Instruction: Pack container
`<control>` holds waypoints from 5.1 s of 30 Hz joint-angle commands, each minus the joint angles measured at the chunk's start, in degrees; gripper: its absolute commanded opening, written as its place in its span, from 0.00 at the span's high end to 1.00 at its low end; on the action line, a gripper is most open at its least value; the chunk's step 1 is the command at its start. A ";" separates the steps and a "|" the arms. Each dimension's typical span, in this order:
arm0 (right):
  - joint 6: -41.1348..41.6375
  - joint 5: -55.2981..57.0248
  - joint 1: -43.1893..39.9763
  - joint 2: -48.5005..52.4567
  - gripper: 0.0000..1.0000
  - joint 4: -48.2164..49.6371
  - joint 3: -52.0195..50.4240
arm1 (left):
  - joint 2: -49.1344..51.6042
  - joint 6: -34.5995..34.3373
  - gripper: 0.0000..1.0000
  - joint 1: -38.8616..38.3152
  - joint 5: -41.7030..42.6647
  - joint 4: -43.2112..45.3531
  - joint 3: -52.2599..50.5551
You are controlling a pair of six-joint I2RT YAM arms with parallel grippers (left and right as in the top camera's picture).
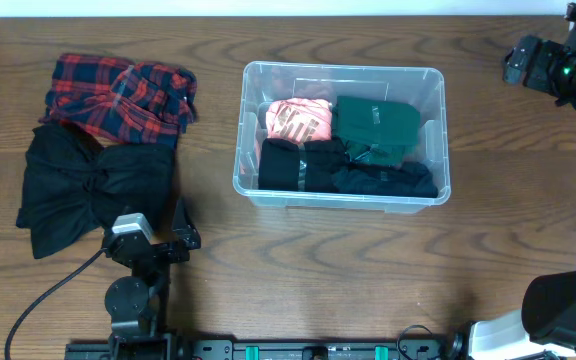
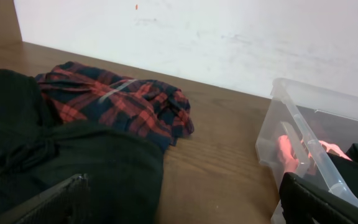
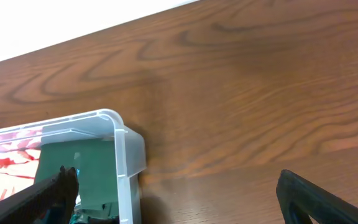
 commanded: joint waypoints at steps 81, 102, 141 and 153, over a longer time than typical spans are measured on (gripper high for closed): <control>0.70 0.13 -0.15 0.63 0.01 -0.15 0.70 | 96.41 9.16 0.02 0.04 -37.35 -17.77 45.68; 0.70 0.13 -0.11 0.63 0.01 -0.13 0.70 | 83.23 -0.13 0.94 0.02 -35.69 -39.10 63.54; 0.70 0.13 -0.11 0.63 0.01 -0.13 0.70 | 79.08 -31.39 0.94 -16.04 43.30 -34.40 106.09; 0.70 0.13 -0.11 0.63 0.01 -0.15 0.70 | 89.05 -41.81 0.94 -30.01 43.28 -22.97 105.94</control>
